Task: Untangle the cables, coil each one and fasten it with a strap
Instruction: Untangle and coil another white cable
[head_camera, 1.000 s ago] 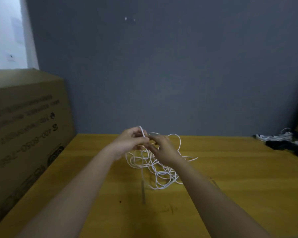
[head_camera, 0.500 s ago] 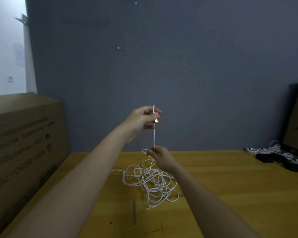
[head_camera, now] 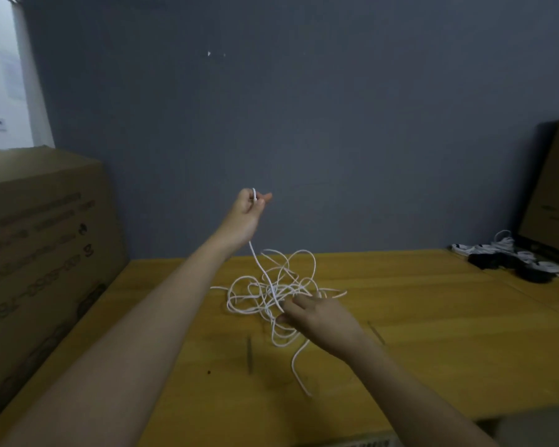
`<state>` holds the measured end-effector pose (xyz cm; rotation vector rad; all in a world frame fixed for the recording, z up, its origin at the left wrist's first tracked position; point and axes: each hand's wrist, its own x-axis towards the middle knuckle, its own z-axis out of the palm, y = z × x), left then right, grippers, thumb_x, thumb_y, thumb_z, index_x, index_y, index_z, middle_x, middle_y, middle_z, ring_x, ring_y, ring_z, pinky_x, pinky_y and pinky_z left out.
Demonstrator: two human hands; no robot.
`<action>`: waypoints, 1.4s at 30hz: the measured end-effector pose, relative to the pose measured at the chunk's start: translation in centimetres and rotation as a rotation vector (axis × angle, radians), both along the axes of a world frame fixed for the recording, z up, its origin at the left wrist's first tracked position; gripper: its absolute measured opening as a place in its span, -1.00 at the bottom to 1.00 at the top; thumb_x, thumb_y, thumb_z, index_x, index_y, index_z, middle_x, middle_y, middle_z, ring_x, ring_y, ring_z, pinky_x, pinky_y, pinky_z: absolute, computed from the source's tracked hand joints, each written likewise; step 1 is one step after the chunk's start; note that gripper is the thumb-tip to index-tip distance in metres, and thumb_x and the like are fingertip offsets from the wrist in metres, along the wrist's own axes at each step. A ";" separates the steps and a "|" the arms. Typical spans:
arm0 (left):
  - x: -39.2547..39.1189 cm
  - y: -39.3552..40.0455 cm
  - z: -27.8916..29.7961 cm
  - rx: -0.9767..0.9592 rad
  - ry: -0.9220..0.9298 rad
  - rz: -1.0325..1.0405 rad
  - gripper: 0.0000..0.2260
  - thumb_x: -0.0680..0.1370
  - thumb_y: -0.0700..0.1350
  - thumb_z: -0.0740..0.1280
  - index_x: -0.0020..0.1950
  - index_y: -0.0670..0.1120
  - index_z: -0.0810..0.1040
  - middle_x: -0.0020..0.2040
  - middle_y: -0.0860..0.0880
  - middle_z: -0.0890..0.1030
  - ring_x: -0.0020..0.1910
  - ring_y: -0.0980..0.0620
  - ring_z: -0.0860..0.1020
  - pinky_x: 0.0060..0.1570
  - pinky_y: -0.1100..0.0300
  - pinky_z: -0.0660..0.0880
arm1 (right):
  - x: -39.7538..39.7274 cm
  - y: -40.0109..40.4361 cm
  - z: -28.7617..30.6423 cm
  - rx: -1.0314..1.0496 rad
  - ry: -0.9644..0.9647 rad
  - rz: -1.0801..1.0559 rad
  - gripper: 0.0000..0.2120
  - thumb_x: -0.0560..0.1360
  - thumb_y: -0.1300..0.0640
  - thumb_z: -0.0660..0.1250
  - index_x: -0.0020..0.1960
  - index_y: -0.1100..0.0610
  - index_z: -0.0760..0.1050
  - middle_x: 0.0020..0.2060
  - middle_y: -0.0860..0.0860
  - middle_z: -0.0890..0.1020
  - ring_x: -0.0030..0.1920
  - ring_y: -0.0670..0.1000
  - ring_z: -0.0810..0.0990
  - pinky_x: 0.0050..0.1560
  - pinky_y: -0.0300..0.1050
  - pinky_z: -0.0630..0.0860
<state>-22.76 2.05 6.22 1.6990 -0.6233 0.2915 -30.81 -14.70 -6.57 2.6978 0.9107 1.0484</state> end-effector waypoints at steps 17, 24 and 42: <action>-7.5 0.2 -8.8 0.024 0.369 -0.357 -0.72 0.69 -0.10 -0.01 -0.03 -0.13 0.45 -0.43 -0.06 0.59 -0.65 0.13 0.26 -0.62 0.36 0.13 | 2.9 -0.1 6.3 0.895 0.125 -0.222 -0.64 0.51 -0.11 0.35 -0.24 0.17 0.48 -0.45 -0.14 0.45 -0.37 -0.04 0.36 -0.36 -0.10 0.23; -6.3 0.8 -10.5 -0.336 0.481 -0.485 -0.71 0.68 -0.13 -0.05 -0.19 -0.11 0.31 -0.58 0.02 0.31 -0.63 0.17 0.13 -0.55 0.25 -0.04 | 4.8 2.5 -0.7 0.951 0.603 -0.124 -0.71 0.60 0.01 0.23 -0.28 0.00 0.49 -0.58 -0.17 0.45 -0.50 -0.18 0.38 -0.36 -0.17 0.28; 8.2 -1.9 -12.6 -0.077 0.225 0.086 -0.77 0.70 -0.09 -0.03 -0.12 -0.04 0.29 -0.17 0.05 0.59 -0.42 0.19 0.59 -0.35 0.31 0.52 | 12.0 1.8 -3.5 0.250 -0.244 0.146 -0.70 0.59 0.04 0.19 -0.13 0.16 0.62 -0.34 0.04 0.60 -0.38 0.10 0.56 -0.43 -0.10 0.36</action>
